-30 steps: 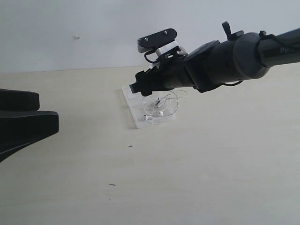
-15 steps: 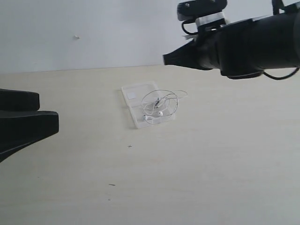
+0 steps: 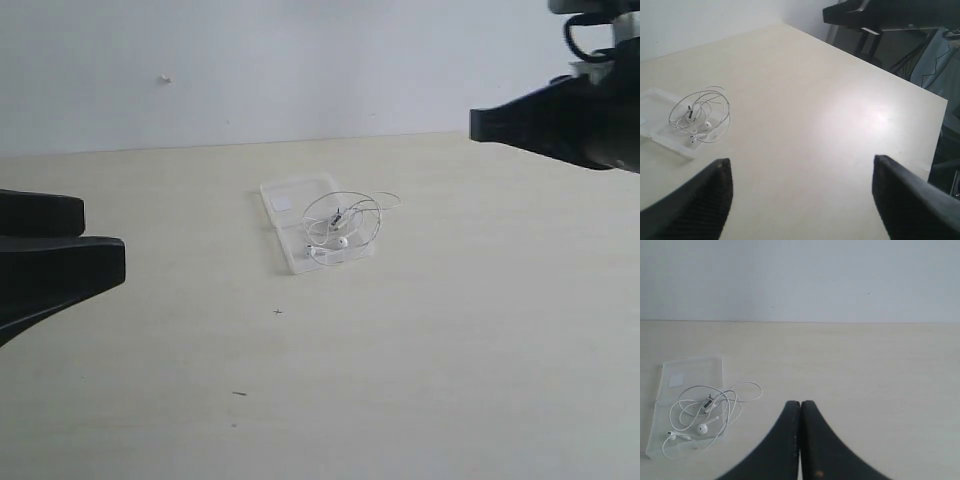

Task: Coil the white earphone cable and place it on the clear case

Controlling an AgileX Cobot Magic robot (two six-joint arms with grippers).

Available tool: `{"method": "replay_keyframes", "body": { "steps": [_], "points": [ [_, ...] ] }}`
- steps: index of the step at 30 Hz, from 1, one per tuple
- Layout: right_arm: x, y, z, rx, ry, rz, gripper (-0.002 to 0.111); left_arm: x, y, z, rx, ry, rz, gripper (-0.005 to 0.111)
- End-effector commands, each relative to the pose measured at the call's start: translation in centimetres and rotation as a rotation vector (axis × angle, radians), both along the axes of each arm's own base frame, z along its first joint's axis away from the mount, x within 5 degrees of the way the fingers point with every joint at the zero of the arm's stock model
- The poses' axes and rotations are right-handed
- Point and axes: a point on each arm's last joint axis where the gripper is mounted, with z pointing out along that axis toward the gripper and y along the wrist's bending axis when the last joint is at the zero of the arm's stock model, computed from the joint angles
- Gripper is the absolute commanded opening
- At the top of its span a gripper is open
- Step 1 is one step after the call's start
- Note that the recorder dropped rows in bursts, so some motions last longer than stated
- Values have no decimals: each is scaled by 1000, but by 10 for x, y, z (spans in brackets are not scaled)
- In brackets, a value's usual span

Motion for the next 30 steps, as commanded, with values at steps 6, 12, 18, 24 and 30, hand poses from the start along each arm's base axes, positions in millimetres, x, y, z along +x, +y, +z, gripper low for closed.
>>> {"method": "replay_keyframes", "body": {
  "steps": [6, 12, 18, 24, 30],
  "points": [
    [-63, -38, 0, 91, -80, -5, 0, -1, 0, 0, -2, -4, 4, 74],
    [-90, -48, -1, 185, -132, 32, 0, -1, 0, 0, -3, -9, 3, 74],
    [-109, -54, -3, 269, -173, 83, 0, -1, 0, 2, -28, -5, 6, 74],
    [-125, -56, -9, 348, -194, 141, 0, -1, 0, 2, -33, -6, 4, 74],
    [-132, -50, -12, 376, -190, 235, 0, -2, -1, 2, -36, -3, -12, 74]
  ]
}}
